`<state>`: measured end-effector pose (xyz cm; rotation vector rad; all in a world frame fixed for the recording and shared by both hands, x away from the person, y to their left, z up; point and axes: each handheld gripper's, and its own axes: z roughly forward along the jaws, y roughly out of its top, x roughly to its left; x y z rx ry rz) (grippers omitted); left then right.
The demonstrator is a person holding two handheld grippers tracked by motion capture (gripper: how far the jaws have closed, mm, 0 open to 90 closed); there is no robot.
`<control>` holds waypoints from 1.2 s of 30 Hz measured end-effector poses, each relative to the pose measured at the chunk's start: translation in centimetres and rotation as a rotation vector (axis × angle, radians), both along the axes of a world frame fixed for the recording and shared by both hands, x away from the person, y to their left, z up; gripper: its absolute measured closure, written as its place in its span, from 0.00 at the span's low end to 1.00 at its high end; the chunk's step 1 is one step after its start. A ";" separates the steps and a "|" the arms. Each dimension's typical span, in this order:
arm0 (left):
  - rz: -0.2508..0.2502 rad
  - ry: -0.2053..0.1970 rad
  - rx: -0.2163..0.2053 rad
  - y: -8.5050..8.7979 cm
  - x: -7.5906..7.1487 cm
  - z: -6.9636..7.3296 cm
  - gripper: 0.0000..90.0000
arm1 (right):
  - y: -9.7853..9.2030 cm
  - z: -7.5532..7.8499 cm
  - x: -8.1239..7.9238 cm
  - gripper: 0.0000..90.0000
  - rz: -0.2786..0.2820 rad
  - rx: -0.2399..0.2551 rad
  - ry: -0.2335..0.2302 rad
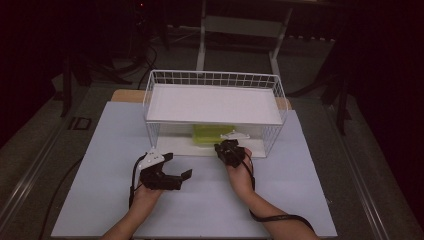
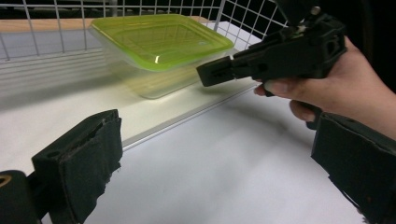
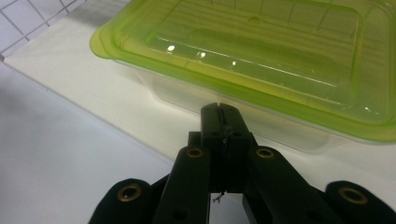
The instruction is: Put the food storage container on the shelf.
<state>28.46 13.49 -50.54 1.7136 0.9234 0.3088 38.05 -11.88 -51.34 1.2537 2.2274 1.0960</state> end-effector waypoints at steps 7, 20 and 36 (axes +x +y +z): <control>-0.003 0.005 -0.006 0.0 -0.1 -0.1 0.03 | 0.3 0.1 1.0 1.00 -0.018 0.005 -0.008; -0.005 0.005 -0.006 -0.1 -0.1 -0.1 0.03 | 1.0 0.0 1.8 1.00 -0.022 0.019 -0.001; -0.024 0.000 -0.010 -0.2 -0.2 0.1 0.03 | 0.7 0.6 -0.7 0.92 0.028 0.044 0.000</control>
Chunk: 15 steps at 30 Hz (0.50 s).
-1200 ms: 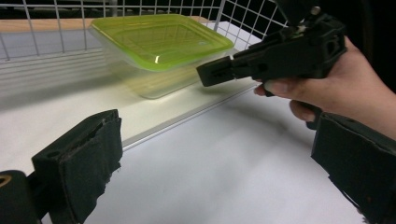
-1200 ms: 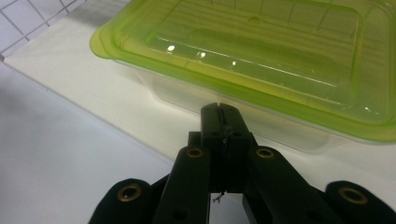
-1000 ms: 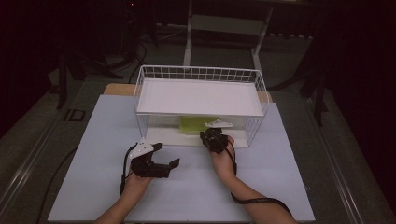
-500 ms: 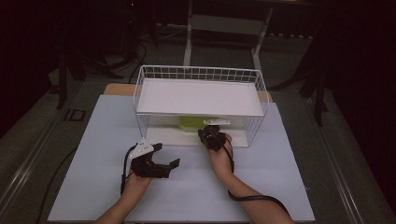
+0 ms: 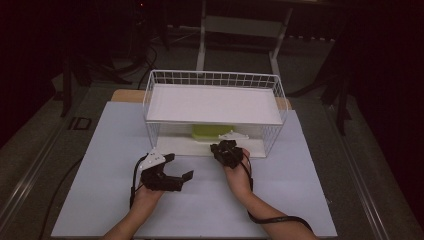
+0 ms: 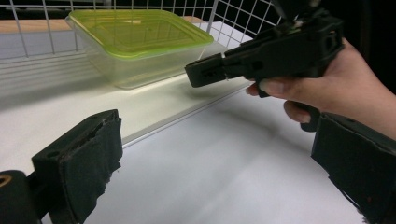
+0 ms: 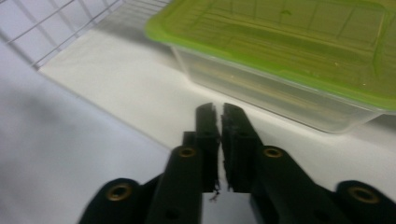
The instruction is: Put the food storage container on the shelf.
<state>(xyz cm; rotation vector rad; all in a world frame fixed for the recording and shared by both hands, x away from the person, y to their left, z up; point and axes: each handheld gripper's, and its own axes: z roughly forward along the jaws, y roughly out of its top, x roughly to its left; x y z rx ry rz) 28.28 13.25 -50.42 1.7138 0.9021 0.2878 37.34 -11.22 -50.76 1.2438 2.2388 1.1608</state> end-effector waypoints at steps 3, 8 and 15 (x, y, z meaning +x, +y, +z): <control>-0.006 -0.007 -0.007 0.1 0.1 0.0 0.03 | -0.2 0.3 -0.8 0.86 0.016 0.008 -0.016; -0.033 -0.039 0.018 -0.4 0.0 0.5 0.03 | -0.7 0.9 -2.1 0.75 0.053 0.011 -0.035; -0.065 -0.041 0.012 -0.7 0.1 1.3 0.03 | -1.6 1.7 -3.2 0.33 0.120 0.046 -0.043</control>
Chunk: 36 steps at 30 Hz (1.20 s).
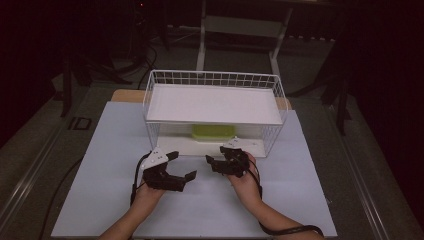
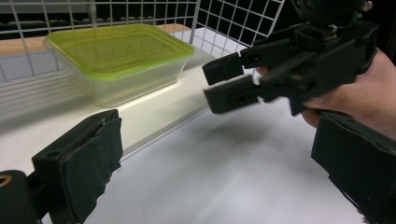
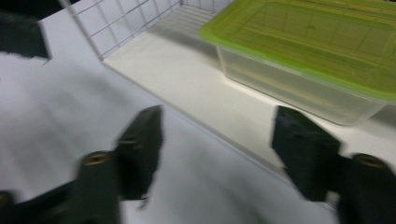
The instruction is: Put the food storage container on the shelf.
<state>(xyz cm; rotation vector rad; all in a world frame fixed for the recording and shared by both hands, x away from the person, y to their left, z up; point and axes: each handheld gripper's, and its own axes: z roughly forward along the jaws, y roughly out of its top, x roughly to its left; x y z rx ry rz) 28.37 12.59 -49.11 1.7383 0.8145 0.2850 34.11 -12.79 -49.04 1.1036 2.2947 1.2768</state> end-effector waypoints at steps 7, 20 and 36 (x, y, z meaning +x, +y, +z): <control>-0.034 -0.014 -0.011 -0.2 -0.3 1.0 0.03 | -1.5 0.7 -0.5 0.19 0.045 0.030 0.041; -0.059 -0.006 -0.004 -0.4 -1.8 1.7 0.03 | -3.8 1.6 -3.2 0.19 0.091 0.063 0.029; -0.062 0.040 0.010 1.3 -3.9 1.1 0.03 | -7.6 1.8 -5.6 0.19 0.060 0.068 0.051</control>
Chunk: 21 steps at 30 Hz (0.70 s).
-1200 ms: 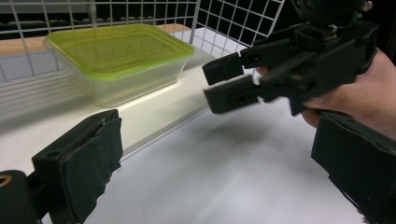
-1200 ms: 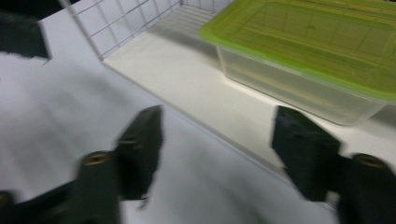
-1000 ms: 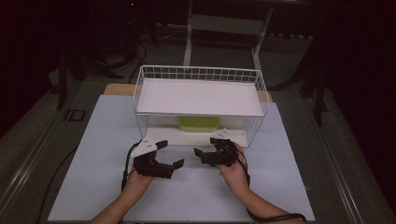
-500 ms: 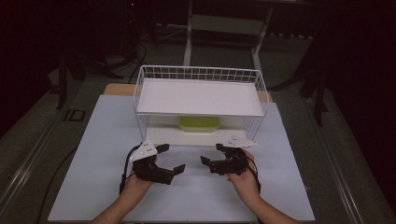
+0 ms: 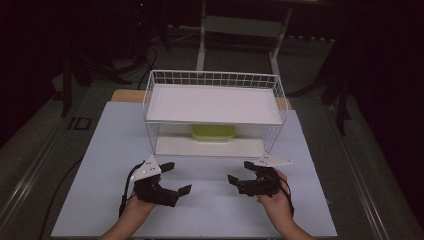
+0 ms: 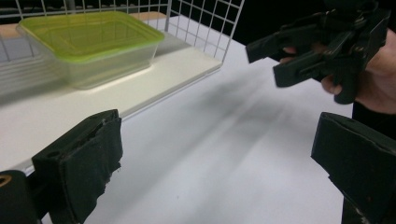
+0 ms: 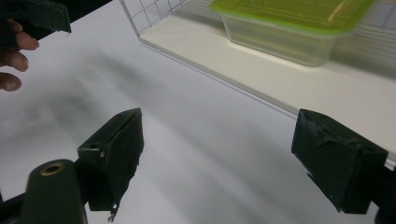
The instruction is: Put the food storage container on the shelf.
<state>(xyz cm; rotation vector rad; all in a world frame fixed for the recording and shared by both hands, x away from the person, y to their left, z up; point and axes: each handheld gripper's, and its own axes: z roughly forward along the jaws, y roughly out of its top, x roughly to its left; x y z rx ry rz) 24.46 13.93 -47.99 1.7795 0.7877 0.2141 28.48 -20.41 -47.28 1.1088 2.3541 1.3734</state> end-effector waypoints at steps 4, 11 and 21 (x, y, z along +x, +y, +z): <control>-0.002 -0.003 -0.005 0.3 -0.5 0.1 0.03 | -1.0 0.0 -0.6 0.19 -0.008 0.002 0.005; 0.001 0.000 0.011 0.9 -1.2 -0.1 0.03 | -2.7 0.0 -1.7 0.19 -0.026 -0.005 0.018; 0.025 0.019 0.011 1.7 -1.5 -1.4 0.03 | -4.1 -1.1 -2.4 0.19 -0.046 -0.006 0.049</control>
